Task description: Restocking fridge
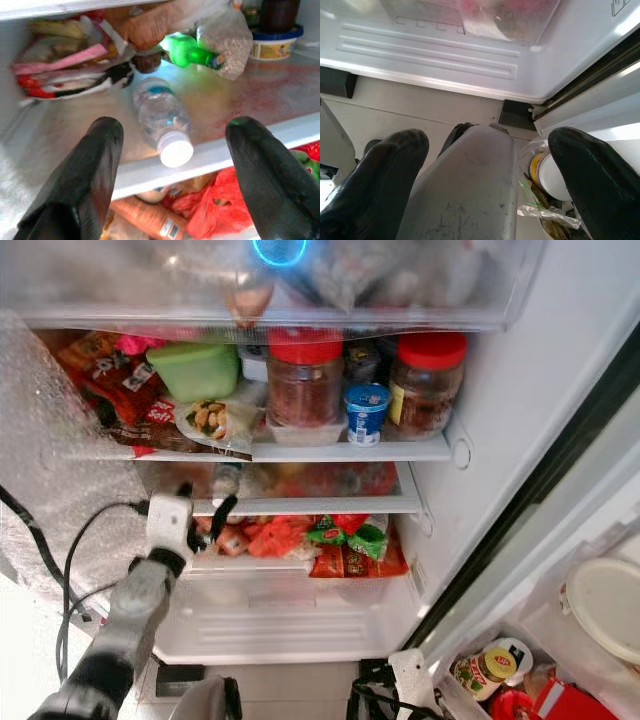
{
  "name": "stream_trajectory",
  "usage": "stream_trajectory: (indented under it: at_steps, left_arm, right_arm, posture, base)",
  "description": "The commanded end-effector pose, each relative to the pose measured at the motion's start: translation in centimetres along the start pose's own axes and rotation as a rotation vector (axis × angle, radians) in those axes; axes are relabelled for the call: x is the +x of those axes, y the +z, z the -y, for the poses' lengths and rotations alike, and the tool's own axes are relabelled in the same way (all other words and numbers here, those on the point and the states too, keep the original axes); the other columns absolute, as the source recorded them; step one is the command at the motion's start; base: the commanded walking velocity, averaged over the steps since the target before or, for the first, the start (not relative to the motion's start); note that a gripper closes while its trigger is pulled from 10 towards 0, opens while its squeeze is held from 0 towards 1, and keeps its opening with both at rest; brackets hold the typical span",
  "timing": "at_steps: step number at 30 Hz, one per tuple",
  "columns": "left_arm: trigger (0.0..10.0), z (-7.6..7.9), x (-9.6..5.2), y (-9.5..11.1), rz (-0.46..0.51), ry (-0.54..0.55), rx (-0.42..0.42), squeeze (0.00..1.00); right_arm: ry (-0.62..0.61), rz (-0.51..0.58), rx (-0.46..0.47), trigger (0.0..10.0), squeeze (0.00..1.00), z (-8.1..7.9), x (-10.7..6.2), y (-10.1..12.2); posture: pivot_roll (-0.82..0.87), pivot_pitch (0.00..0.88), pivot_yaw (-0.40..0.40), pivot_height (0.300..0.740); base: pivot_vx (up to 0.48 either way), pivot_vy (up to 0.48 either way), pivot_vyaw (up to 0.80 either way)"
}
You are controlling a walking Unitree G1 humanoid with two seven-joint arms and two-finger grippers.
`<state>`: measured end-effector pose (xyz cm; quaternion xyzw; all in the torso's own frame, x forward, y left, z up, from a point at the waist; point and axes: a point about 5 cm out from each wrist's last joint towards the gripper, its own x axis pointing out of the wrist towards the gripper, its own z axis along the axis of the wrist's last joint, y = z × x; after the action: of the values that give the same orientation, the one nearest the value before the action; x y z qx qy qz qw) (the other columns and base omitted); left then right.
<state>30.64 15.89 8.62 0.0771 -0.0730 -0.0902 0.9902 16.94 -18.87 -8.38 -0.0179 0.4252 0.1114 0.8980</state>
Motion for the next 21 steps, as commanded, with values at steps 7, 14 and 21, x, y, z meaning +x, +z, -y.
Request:
stream_trajectory:
  at_steps: [7, 14, 21]
  left_arm:
    - [10.0, -0.2, -3.0, 0.7, 0.018, 0.111, -0.006, 0.0]
    - [10.0, -0.2, -3.2, 1.1, 0.006, 0.116, -0.005, 0.0]
    - [10.0, -0.1, -3.5, 1.6, -0.007, 0.127, -0.006, 0.0]
  right_arm:
    - [-0.004, -0.111, 0.026, 10.0, 0.0, -0.2, -0.8, -2.9]
    - [-0.002, -0.109, 0.022, 10.0, 0.0, -0.2, -0.7, -2.7]
    - [-0.005, -0.11, 0.023, 10.0, 0.0, -0.1, -0.7, -2.8]
  posture:
    - [-0.05, 0.016, 0.001, 0.632]
    - [-0.05, 0.025, 0.002, 0.632]
    - [-0.05, 0.04, -0.002, 0.632]
  base:
    - [0.0, 0.0, 0.0]
    - [0.0, 0.0, 0.0]
    - [0.0, 0.0, 0.0]
